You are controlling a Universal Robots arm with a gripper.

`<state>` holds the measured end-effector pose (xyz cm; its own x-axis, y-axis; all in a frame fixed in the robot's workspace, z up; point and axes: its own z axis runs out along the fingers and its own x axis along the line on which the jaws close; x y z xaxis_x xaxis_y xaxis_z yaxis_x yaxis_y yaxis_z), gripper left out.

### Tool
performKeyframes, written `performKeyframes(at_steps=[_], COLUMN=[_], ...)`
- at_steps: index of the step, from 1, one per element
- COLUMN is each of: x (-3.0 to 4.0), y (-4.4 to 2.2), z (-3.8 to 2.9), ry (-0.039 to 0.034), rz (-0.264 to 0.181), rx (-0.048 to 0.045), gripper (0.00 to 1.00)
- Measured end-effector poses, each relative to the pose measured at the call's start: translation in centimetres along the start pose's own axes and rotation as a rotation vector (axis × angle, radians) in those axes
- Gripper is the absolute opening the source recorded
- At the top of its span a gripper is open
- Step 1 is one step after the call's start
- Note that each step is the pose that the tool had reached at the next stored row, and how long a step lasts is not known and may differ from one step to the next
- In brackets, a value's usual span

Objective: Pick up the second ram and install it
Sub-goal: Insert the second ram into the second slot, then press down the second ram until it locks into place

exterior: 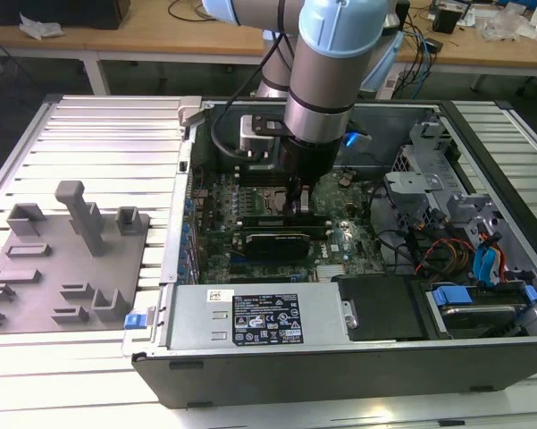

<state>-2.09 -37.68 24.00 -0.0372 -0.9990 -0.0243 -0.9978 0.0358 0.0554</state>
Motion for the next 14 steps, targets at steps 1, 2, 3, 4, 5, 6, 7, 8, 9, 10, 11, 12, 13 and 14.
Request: performKeyframes(at_steps=[1, 2, 3, 4, 5, 6, 7, 8, 9, 10, 11, 12, 13, 14], x=[-0.24, -0.48, -0.54, -0.55, -0.55, -0.55, -0.55, -0.55, -0.55, -0.55, -0.55, -0.55, -0.55, -0.55], y=[0.04, 0.11, 0.14, 0.16, 0.16, 0.16, 0.16, 0.16, 0.16, 0.16, 0.16, 0.17, 0.16, 0.16], z=[-0.68, -1.45, -1.95, -2.16, -2.16, -2.17, -2.18, -2.17, -2.18, -2.18, -2.18, -2.18, -2.19, -2.19], ry=[0.0037, 0.0061, 0.0068, 0.0067, 0.0066, 0.0067, 0.0068, 0.0067, 0.0067, 0.0067, 0.0068, 0.0067, 0.0068, 0.0067], rz=[0.0, 0.0, 0.0, 0.0, 0.0, 0.0, 0.0, 0.0, 0.0, 0.0, 0.0, 0.0, 0.0, 0.0], rx=[0.0002, 0.0008, 0.0013, 0.0016, 0.0017, 0.0017, 0.0016, 0.0017, 0.0017, 0.0017, 0.0017, 0.0017, 0.0017, 0.0017], gripper=[0.25, 0.25, 0.11, 0.11, 0.11, 0.11, 0.11, 0.11, 0.11, 0.11, 0.11, 0.11, 0.11, 0.11])
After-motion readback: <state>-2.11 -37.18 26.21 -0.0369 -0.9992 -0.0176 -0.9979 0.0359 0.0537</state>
